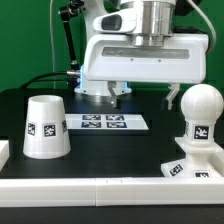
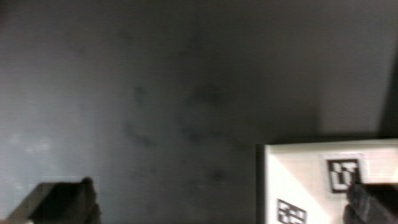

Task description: Assemble lamp

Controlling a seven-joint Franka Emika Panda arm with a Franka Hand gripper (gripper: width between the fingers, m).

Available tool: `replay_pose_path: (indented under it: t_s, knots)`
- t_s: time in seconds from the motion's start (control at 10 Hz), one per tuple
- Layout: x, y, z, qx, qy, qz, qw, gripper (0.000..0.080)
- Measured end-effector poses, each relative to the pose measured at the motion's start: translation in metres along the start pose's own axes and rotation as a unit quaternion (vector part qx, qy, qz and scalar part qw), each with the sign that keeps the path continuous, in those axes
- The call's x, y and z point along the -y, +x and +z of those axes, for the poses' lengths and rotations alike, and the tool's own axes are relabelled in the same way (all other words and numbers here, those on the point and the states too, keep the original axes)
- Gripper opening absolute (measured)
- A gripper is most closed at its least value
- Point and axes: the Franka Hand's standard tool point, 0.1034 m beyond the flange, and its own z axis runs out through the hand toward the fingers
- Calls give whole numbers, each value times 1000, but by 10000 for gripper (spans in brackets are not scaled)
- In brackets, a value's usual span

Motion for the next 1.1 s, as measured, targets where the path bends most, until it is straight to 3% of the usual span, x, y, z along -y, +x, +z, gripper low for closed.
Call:
replay_pose_path:
  t_s: [0.2,0.5,0.9,1.1]
  knots:
    - [-41,-11,-13,0,-2,-15,1000,699]
    - [-94,-25,-19,3,-7,-27,1000,699]
    - [-110,-24,-19,8,-9,-37,999,699]
    - [-118,-37,-15,4,-6,-32,999,699]
